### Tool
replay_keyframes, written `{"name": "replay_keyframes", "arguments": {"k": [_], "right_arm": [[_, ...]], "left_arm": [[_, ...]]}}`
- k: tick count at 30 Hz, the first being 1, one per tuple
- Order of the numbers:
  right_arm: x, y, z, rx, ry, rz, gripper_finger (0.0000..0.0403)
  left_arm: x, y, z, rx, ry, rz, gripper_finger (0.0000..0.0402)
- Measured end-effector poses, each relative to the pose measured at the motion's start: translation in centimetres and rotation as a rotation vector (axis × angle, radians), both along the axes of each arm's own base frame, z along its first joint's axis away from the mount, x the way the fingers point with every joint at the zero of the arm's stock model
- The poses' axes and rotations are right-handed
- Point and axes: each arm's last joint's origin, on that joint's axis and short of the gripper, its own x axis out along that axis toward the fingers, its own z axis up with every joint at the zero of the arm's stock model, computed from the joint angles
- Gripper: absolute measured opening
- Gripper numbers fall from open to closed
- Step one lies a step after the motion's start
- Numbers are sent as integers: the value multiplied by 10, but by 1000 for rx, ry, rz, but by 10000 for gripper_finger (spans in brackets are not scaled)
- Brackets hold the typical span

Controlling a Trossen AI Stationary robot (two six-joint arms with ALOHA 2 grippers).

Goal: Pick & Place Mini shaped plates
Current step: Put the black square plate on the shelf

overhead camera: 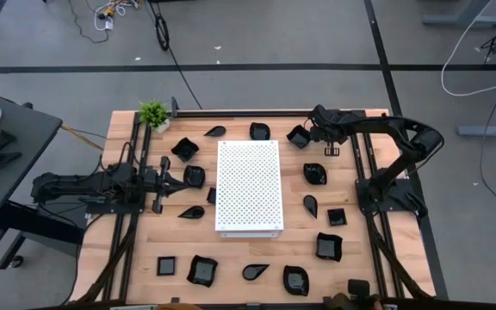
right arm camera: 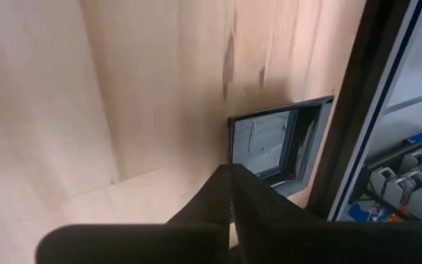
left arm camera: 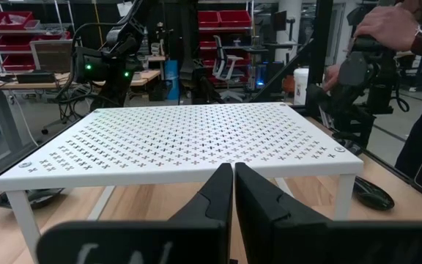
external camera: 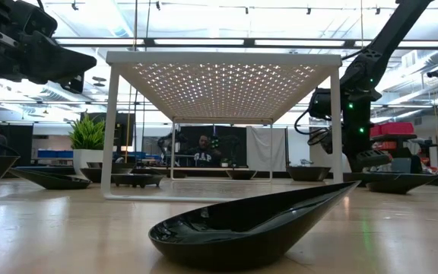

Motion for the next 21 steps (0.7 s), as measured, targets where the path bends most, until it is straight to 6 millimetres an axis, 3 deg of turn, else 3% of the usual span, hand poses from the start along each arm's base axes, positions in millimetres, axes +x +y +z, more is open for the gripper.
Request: {"name": "replay_keyframes", "arguments": {"k": [12,21], "right_arm": [[-1,0,1,-13,11,-5,2],[-6,6,18,-33,-16,-24,1]], "left_arm": [[0,0,0,0,0,0,21],[0,0,0,0,0,0,21]]}}
